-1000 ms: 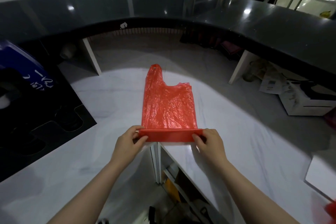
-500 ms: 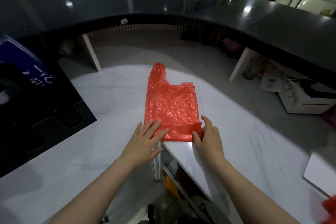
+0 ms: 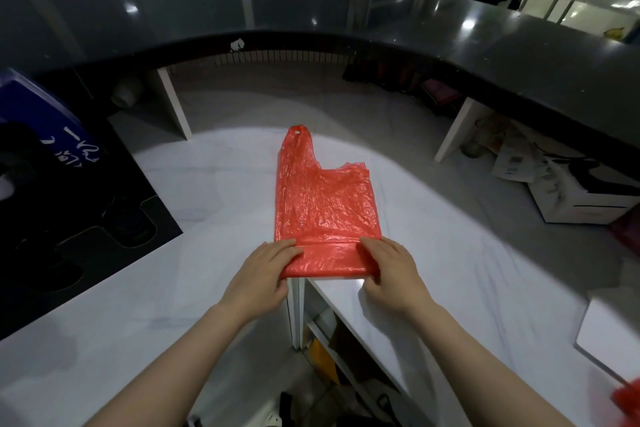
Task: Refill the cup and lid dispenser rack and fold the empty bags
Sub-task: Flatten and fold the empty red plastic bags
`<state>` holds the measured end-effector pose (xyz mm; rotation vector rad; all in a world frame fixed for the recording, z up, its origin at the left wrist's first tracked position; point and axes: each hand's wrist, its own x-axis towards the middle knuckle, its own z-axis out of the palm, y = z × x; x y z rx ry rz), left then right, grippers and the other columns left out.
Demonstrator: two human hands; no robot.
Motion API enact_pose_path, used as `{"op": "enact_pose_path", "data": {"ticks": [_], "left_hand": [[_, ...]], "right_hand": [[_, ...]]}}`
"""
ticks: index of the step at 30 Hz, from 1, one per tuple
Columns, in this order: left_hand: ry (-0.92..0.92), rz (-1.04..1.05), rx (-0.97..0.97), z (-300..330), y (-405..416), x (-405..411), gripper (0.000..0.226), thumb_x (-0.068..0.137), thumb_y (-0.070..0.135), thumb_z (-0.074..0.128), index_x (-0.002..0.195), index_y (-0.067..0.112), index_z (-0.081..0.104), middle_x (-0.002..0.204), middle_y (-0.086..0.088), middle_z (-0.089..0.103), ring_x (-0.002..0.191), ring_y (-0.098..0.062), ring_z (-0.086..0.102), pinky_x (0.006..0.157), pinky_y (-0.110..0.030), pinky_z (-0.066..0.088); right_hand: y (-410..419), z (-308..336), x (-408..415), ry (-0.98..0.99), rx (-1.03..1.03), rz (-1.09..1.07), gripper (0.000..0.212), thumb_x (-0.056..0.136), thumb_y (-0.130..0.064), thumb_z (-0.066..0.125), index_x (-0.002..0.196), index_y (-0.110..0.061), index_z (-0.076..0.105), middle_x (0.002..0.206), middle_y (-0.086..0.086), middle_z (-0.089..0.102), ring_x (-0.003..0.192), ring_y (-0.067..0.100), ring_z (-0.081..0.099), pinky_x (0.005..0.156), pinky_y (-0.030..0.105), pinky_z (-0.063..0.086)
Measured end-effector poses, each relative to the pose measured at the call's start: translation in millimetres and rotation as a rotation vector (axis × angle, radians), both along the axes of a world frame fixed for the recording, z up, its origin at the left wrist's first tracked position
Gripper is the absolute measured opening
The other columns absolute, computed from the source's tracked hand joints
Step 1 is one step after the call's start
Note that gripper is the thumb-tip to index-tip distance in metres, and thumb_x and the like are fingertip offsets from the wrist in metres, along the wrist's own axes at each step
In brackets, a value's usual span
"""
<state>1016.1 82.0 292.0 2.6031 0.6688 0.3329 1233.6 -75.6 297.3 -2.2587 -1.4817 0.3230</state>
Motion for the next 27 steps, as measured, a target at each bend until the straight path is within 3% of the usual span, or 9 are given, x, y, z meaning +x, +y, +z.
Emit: {"op": "enact_pose_path", "data": {"ticks": [5, 7, 9, 12, 15, 17, 20, 24, 27], "left_hand": [[-0.188, 0.188, -0.111, -1, 0, 3, 0.037, 0.079, 0.012, 0.070, 0.112, 0.025, 0.060, 0.119, 0.012, 0.054, 0.097, 0.006, 0.051, 0.082, -0.005, 0.036], [-0.287, 0.317, -0.202, 1, 2, 4, 0.032, 0.082, 0.019, 0.071, 0.104, 0.034, 0.054, 0.105, 0.023, 0.050, 0.088, 0.010, 0.054, 0.071, -0.008, 0.042], [-0.341, 0.389, -0.289, 2, 4, 5, 0.036, 0.084, 0.020, 0.069, 0.108, 0.038, 0.049, 0.103, 0.023, 0.051, 0.086, 0.010, 0.057, 0.069, -0.014, 0.048], [-0.367, 0.434, -0.384, 1, 5, 6, 0.048, 0.088, 0.024, 0.066, 0.127, 0.038, 0.042, 0.118, 0.018, 0.050, 0.081, 0.001, 0.064, 0.069, -0.011, 0.045], [-0.308, 0.368, -0.290, 0, 4, 8, 0.045, 0.092, 0.027, 0.060, 0.134, 0.033, 0.045, 0.135, 0.009, 0.040, 0.083, -0.003, 0.063, 0.074, -0.010, 0.044], [-0.241, 0.270, -0.133, -1, 2, 10, 0.038, 0.091, 0.020, 0.062, 0.128, 0.026, 0.057, 0.144, -0.002, 0.039, 0.099, -0.009, 0.057, 0.082, -0.023, 0.049], [-0.143, 0.184, 0.181, -5, -2, 10, 0.028, 0.088, 0.020, 0.064, 0.115, 0.019, 0.069, 0.134, -0.010, 0.056, 0.101, -0.027, 0.059, 0.085, -0.042, 0.050], [-0.040, 0.192, 0.318, -2, -7, 8, 0.046, 0.084, 0.045, 0.043, 0.113, 0.019, 0.069, 0.115, -0.001, 0.067, 0.097, -0.027, 0.061, 0.081, -0.043, 0.050], [-0.008, 0.180, 0.300, -2, -4, 6, 0.048, 0.081, 0.049, 0.053, 0.115, 0.019, 0.067, 0.112, -0.001, 0.066, 0.100, -0.026, 0.060, 0.084, -0.045, 0.048]], "right_hand": [[-2, 2, 4, 0.114, 0.077, -0.131, 0.039, 0.078, -0.013, 0.058, 0.116, -0.022, 0.064, 0.115, -0.009, 0.057, 0.111, 0.012, 0.049, 0.094, 0.016, 0.031], [-2, -1, 4, 0.185, 0.133, -0.204, 0.019, 0.083, -0.017, 0.059, 0.097, -0.026, 0.068, 0.097, -0.013, 0.056, 0.099, 0.012, 0.052, 0.081, 0.015, 0.037], [-1, -3, 6, 0.228, 0.195, -0.299, 0.009, 0.087, -0.025, 0.060, 0.088, -0.026, 0.069, 0.086, -0.011, 0.063, 0.090, 0.016, 0.057, 0.074, 0.026, 0.046], [0, -4, 4, 0.278, 0.256, -0.449, 0.015, 0.086, -0.030, 0.064, 0.101, -0.028, 0.063, 0.083, -0.007, 0.062, 0.087, 0.013, 0.057, 0.073, 0.029, 0.046], [3, -4, 3, 0.300, 0.233, -0.497, 0.040, 0.085, -0.030, 0.066, 0.123, -0.028, 0.050, 0.081, -0.007, 0.058, 0.090, 0.014, 0.053, 0.078, 0.033, 0.046], [5, -5, 4, 0.259, 0.191, -0.486, 0.044, 0.086, -0.033, 0.063, 0.127, -0.029, 0.048, 0.083, -0.006, 0.059, 0.094, 0.016, 0.052, 0.081, 0.035, 0.046], [6, -5, 5, 0.202, 0.144, -0.439, 0.039, 0.090, -0.037, 0.058, 0.128, -0.037, 0.047, 0.088, -0.004, 0.060, 0.096, 0.016, 0.049, 0.079, 0.030, 0.038], [3, -2, 9, 0.012, 0.070, -0.285, 0.030, 0.096, -0.040, 0.048, 0.125, -0.040, 0.057, 0.092, -0.008, 0.066, 0.101, 0.022, 0.047, 0.083, 0.032, 0.032], [-2, 2, 15, -0.068, -0.111, -0.161, 0.058, 0.083, -0.068, 0.048, 0.135, -0.041, 0.048, 0.100, -0.010, 0.059, 0.108, 0.019, 0.039, 0.091, 0.033, 0.026]]}}
